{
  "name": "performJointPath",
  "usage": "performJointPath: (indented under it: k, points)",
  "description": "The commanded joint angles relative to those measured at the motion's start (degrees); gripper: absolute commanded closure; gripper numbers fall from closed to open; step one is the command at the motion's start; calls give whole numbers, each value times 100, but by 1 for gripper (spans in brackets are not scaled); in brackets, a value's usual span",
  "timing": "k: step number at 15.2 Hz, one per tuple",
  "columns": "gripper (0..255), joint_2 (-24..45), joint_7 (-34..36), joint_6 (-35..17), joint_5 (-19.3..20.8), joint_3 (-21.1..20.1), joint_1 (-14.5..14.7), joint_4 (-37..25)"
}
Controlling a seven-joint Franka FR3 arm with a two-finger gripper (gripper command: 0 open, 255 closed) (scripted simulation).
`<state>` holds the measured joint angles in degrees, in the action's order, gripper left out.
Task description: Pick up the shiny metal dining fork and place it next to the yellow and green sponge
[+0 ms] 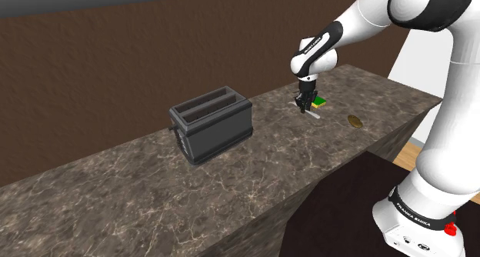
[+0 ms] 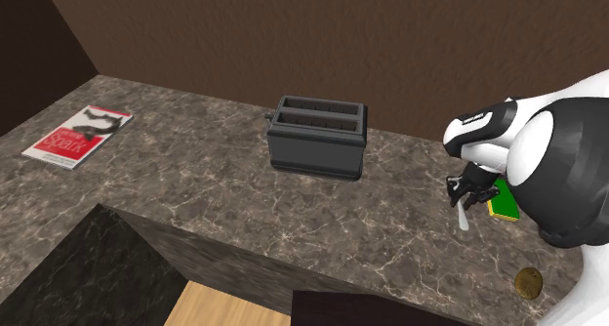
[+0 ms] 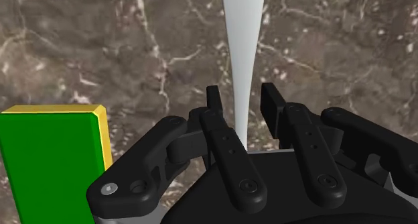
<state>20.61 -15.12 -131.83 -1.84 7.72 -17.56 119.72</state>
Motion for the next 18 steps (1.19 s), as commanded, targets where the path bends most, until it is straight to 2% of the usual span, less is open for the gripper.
performJointPath:
  k: [1,6,7,12,16,18]
  points:
    - [255,28,-3,-35,-5,-2,-2,3]
    - [255,28,-3,-35,-5,-2,-2,3]
    - [0,28,-4,-34,-5,-2,-3,3]
    - [0,28,-4,-35,-5,-2,-3,3]
    - [0,-369,45,625,66,27,27,-263]
    - [0,-370,45,625,66,27,26,-262]
